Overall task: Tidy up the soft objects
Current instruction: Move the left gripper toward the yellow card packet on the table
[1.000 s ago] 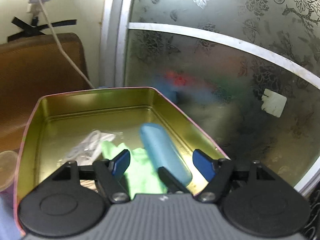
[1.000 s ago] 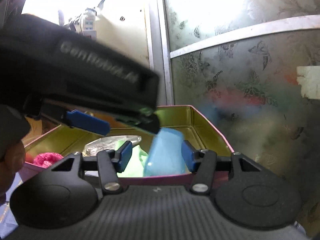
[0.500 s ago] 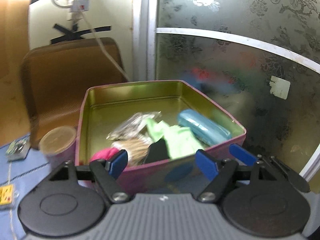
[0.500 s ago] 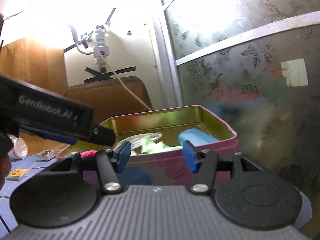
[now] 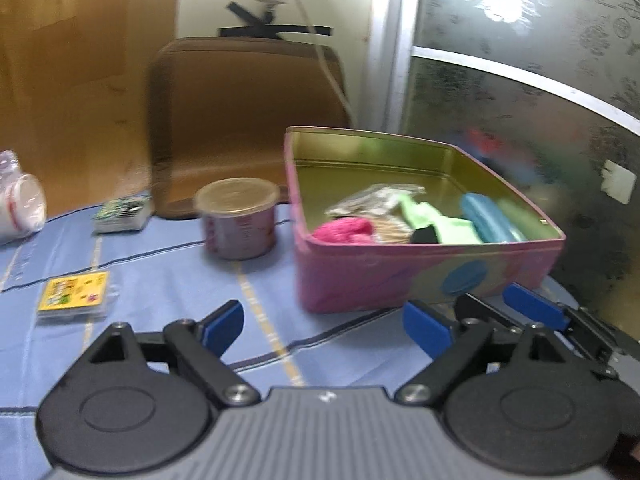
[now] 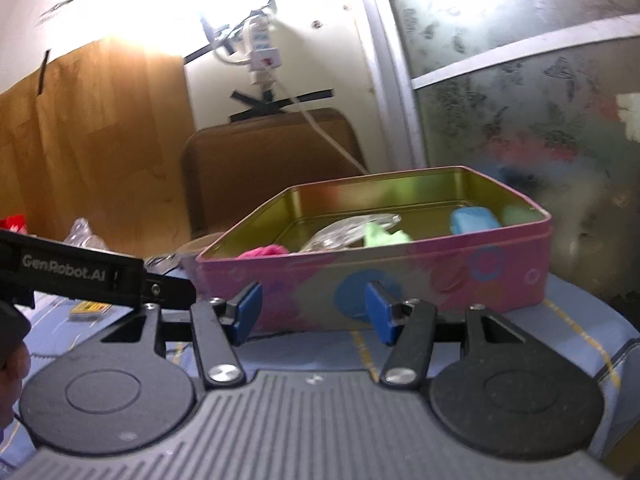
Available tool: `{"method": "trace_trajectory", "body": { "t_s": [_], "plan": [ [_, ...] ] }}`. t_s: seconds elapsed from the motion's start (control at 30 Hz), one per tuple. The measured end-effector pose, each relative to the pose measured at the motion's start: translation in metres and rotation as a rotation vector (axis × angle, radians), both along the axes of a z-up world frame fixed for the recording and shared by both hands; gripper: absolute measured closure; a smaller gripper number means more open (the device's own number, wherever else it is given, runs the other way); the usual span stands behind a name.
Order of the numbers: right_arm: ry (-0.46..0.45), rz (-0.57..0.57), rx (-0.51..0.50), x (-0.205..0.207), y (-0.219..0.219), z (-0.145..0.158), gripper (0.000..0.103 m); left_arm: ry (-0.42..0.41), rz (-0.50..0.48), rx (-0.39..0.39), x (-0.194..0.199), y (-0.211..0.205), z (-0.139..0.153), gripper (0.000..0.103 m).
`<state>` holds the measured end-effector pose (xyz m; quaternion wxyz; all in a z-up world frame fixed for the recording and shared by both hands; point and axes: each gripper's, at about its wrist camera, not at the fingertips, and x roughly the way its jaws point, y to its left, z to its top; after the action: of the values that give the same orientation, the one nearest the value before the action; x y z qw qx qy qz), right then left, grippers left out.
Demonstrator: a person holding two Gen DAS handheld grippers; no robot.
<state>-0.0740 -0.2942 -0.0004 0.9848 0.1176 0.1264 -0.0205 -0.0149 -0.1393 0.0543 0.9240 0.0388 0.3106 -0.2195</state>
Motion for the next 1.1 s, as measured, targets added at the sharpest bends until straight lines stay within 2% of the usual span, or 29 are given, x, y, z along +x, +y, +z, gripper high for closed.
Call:
{"method": "trace_trajectory", "body": {
  "t_s": [0.3, 0.67, 0.9, 1.03, 1.1],
  "plan": [
    [0.039, 0.076, -0.024, 0.005, 0.03, 0.001, 0.043, -0.016, 0.114, 0.028, 0.003, 0.047, -0.009, 0.013],
    [0.083, 0.179, -0.088, 0.018, 0.07, -0.001, 0.043, 0.005, 0.248, 0.007, 0.016, 0.108, -0.024, 0.013],
    [0.085, 0.276, -0.155, 0.035, 0.108, 0.003, 0.043, 0.014, 0.327, -0.036, 0.023, 0.154, -0.03, 0.013],
    [0.115, 0.36, -0.177, 0.056, 0.131, 0.003, 0.043, 0.006, 0.417, -0.087, 0.029, 0.193, -0.032, 0.013],
    [0.138, 0.406, -0.178, 0.07, 0.143, 0.004, 0.043, -0.015, 0.483, -0.077, 0.031, 0.209, -0.035, 0.013]
  ]
}}
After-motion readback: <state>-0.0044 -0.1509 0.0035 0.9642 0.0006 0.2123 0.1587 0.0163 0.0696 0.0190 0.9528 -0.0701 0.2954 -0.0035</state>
